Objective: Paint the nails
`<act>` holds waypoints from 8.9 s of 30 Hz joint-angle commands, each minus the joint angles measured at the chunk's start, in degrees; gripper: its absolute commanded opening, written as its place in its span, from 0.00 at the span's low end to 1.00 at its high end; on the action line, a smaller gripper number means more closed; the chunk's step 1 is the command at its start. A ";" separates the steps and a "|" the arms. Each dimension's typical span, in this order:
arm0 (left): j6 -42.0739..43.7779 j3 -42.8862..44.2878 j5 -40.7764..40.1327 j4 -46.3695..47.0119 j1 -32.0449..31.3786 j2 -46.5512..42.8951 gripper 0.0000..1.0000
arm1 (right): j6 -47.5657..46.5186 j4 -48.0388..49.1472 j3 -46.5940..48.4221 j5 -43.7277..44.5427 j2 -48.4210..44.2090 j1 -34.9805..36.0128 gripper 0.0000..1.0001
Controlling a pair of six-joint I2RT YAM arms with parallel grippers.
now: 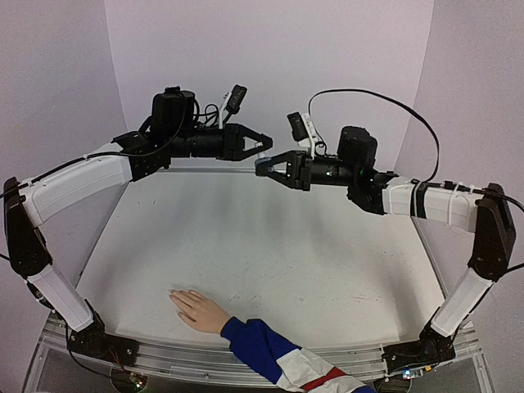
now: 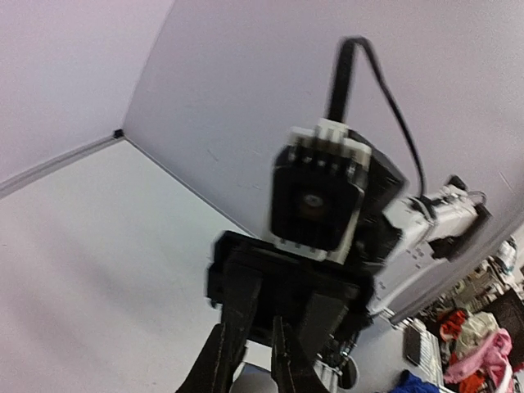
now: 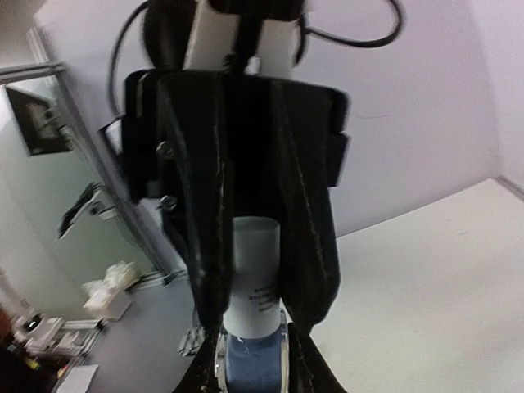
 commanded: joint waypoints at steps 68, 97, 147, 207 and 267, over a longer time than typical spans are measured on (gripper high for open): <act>-1.80 -1.66 -1.10 7.30 -2.47 -3.00 0.05 | -13.59 -9.15 2.61 19.77 -7.68 -0.12 0.00; -2.69 -0.24 -2.78 1.39 1.94 -5.03 0.88 | -17.55 -11.77 1.70 15.75 -10.57 0.09 0.00; -6.80 3.61 -5.37 0.87 -0.45 1.30 0.25 | -32.98 -1.72 -3.41 71.02 -12.59 16.60 0.00; 4.78 15.85 -4.77 -33.20 1.22 -1.30 0.71 | -21.42 -15.07 6.39 8.10 -1.81 2.54 0.00; 6.50 23.16 -7.72 -37.88 1.22 2.93 0.00 | -24.03 -18.22 7.28 7.99 -0.50 2.82 0.00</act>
